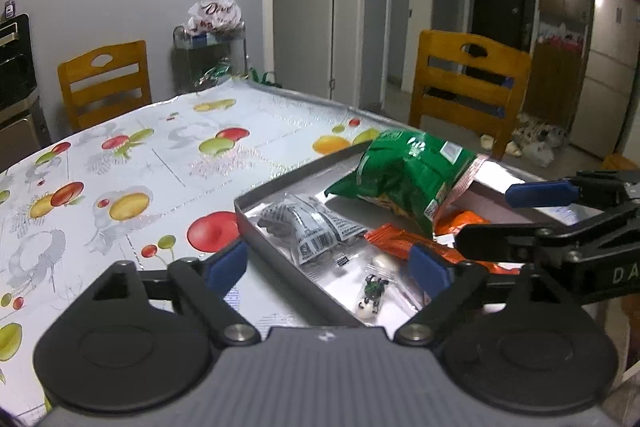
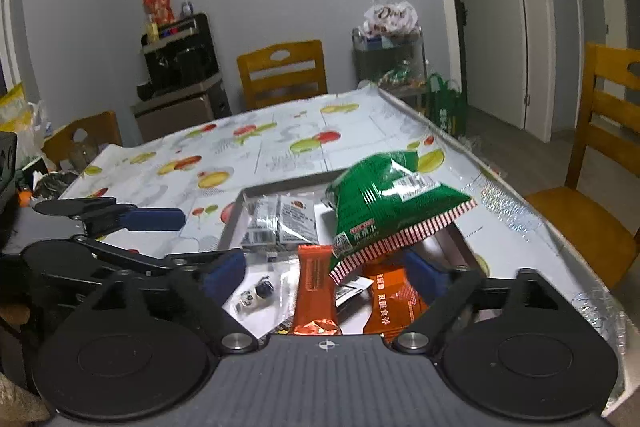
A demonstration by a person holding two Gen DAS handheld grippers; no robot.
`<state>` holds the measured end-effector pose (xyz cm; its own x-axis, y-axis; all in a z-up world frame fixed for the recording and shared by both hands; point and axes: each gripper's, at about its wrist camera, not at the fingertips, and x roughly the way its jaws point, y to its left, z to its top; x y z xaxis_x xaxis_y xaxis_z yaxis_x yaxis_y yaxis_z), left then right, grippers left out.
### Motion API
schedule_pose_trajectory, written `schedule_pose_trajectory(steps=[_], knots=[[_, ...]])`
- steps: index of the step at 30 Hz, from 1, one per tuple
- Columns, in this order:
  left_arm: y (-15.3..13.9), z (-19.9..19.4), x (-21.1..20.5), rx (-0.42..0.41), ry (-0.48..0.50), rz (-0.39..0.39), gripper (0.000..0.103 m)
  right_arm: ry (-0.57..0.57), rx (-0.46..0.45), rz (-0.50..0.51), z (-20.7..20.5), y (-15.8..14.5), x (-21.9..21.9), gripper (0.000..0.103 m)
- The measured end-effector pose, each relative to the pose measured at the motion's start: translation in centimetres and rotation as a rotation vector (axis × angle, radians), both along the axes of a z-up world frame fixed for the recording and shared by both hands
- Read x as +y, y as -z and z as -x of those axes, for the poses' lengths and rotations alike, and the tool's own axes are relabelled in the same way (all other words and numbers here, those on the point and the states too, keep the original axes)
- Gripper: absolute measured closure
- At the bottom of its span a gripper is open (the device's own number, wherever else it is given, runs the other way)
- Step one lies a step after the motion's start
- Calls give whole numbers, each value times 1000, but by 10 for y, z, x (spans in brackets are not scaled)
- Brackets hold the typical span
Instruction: Organize snacks
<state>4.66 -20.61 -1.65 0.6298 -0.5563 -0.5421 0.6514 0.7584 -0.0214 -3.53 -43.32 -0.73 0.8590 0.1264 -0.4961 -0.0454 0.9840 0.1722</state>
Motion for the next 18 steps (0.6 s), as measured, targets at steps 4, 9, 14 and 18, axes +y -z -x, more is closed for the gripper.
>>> schedule_pose_trajectory(steps=[4,9,14,18], knots=[[-7,10,16,-22,30,-4,8,9,-5,31,10,-6,10,2],[-7,26,39,-47,77,-25,4,68,-13,84,32,-8,21,0],[6,40,53,-51,131,-31,4,132,20,87,48,0,28,0],[15,48,61,-42,159,-15,4,210,16,62,64,3,30,0]])
